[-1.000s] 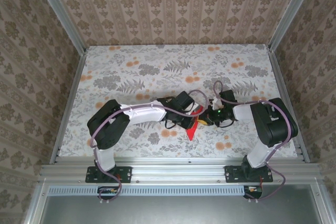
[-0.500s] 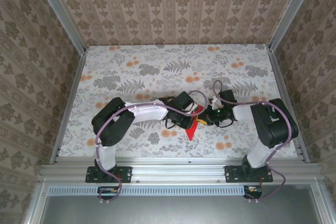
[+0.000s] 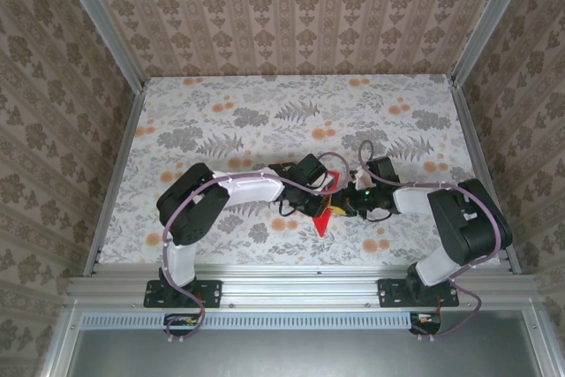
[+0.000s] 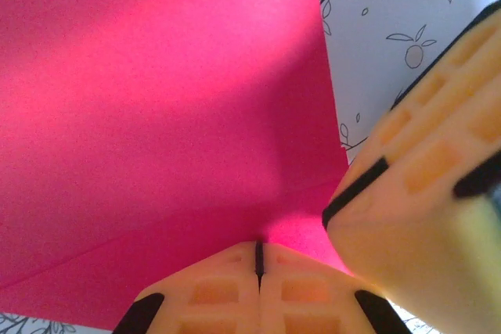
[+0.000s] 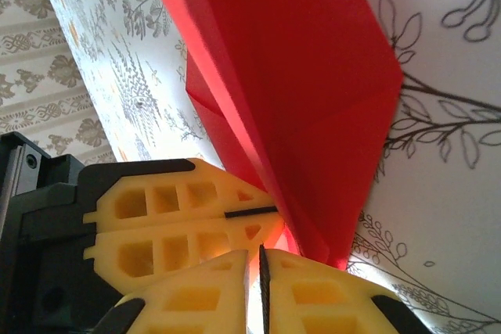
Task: Fold a paper plane with a square sheet of paper (pick it up from the middle)
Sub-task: Fold the wing for the fifth time at the center of the table.
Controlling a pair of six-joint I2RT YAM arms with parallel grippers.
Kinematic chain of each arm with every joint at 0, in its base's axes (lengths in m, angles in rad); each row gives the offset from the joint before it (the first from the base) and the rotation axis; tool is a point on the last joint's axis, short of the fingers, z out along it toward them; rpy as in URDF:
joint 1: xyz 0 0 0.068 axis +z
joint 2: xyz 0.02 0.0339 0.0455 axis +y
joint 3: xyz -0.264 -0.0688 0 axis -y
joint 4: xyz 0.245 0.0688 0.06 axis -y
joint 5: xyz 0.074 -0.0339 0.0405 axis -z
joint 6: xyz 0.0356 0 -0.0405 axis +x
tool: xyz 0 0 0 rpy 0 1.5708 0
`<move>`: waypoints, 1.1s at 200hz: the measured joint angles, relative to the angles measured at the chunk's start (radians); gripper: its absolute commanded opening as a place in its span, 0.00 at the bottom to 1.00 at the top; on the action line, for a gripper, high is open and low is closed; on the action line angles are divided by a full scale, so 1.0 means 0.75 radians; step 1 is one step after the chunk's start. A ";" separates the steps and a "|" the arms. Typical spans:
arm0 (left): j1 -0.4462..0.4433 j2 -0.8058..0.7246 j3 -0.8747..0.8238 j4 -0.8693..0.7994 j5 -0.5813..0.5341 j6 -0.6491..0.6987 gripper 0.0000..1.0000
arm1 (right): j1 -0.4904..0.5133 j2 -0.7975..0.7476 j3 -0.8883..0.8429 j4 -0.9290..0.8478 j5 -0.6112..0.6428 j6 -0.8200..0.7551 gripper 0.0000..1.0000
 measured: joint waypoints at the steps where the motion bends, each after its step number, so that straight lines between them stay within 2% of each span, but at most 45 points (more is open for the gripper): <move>1: 0.000 0.000 -0.001 0.000 0.000 0.000 0.01 | 0.001 -0.001 0.000 0.001 0.000 0.001 0.16; 90: 0.010 -0.003 -0.001 0.004 0.026 -0.001 0.03 | 0.017 0.070 0.009 -0.005 0.065 -0.028 0.14; 134: 0.038 -0.079 -0.001 -0.006 0.052 -0.009 0.10 | 0.024 0.076 0.052 -0.104 0.102 -0.109 0.14; 149: 0.047 -0.128 -0.001 -0.011 0.052 -0.016 0.17 | 0.025 0.077 0.066 -0.138 0.112 -0.134 0.13; 186: 0.082 -0.261 -0.032 -0.036 0.014 -0.105 0.23 | 0.039 0.077 0.099 -0.215 0.151 -0.197 0.13; 220: 0.104 -0.359 -0.212 0.041 -0.049 -0.281 0.25 | 0.050 0.078 0.117 -0.258 0.183 -0.241 0.10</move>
